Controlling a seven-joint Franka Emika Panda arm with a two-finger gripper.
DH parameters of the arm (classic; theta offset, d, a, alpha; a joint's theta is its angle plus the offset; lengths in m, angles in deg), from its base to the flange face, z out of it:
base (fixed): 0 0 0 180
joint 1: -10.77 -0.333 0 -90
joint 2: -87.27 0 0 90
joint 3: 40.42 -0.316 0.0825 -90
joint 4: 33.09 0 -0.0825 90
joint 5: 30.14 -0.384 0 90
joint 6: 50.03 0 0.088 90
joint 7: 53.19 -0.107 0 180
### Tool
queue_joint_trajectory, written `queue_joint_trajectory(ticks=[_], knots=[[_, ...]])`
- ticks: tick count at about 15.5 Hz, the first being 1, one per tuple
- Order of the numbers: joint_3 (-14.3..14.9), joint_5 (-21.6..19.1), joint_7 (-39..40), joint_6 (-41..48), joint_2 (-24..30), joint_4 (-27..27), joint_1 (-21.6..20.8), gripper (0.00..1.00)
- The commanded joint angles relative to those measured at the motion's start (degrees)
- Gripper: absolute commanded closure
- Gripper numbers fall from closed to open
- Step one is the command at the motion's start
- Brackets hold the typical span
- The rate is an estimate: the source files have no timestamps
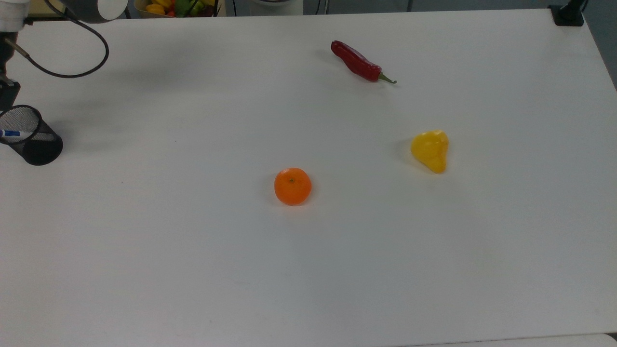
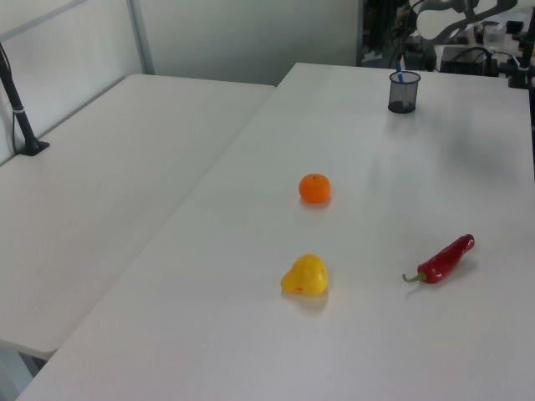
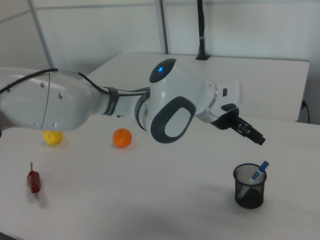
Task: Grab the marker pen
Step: 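Move the gripper over the black mesh pen cup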
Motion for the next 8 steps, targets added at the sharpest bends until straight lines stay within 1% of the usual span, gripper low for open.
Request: queue_joint_trajectory(ticks=[1, 5, 8], knots=[[0.07, -0.76, -0.48, -2.44, -1.59, -0.74, 0.06, 0.44], [-0.20, -0.58, -0.21, -2.71, -3.09, -0.74, 2.42, 0.44], [-0.29, -0.58, -0.21, -4.81, -4.84, -0.74, 2.78, 0.44]])
